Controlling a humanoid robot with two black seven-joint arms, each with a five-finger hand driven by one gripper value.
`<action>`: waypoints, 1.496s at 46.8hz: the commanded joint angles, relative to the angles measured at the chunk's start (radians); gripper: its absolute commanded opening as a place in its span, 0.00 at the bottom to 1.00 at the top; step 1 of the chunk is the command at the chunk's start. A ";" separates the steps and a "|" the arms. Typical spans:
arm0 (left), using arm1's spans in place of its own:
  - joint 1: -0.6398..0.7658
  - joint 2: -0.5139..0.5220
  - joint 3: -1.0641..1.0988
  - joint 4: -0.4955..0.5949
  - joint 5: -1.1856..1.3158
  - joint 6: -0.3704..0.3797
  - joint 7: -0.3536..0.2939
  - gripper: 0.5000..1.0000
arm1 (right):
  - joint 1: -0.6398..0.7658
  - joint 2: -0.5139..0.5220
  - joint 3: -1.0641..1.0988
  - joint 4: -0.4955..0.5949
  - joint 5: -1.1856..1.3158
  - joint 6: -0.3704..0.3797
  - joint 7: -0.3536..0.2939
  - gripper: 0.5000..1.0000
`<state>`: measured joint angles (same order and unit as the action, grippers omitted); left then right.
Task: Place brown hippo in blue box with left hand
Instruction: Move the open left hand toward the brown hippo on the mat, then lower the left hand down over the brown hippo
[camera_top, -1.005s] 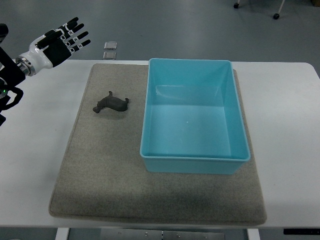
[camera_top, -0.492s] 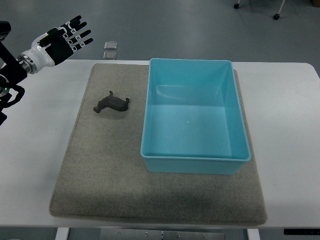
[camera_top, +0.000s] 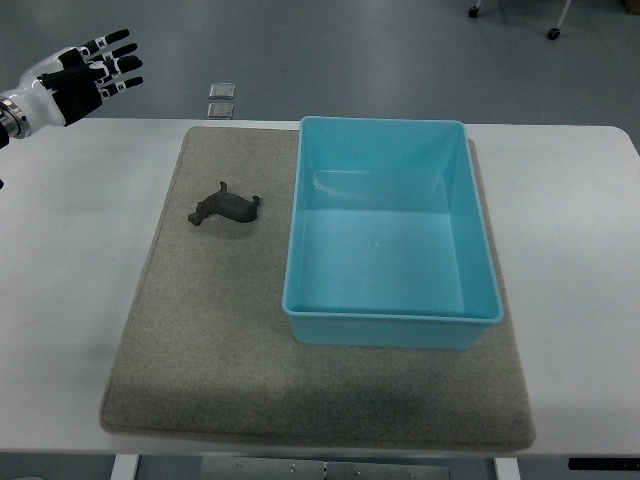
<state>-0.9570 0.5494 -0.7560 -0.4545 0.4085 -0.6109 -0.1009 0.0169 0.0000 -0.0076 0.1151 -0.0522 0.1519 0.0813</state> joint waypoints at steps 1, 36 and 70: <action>0.001 0.021 0.000 -0.021 0.166 0.000 -0.109 1.00 | 0.000 0.000 0.000 0.000 0.000 0.000 0.000 0.87; -0.006 0.190 0.359 -0.469 0.843 0.333 -0.329 1.00 | 0.000 0.000 0.000 0.000 0.000 0.000 0.000 0.87; -0.029 0.170 0.555 -0.535 0.998 0.539 -0.330 0.99 | 0.000 0.000 0.000 0.000 0.000 0.000 0.000 0.87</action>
<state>-0.9859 0.7208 -0.2274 -0.9849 1.3988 -0.1300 -0.4312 0.0168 0.0000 -0.0077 0.1150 -0.0521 0.1519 0.0813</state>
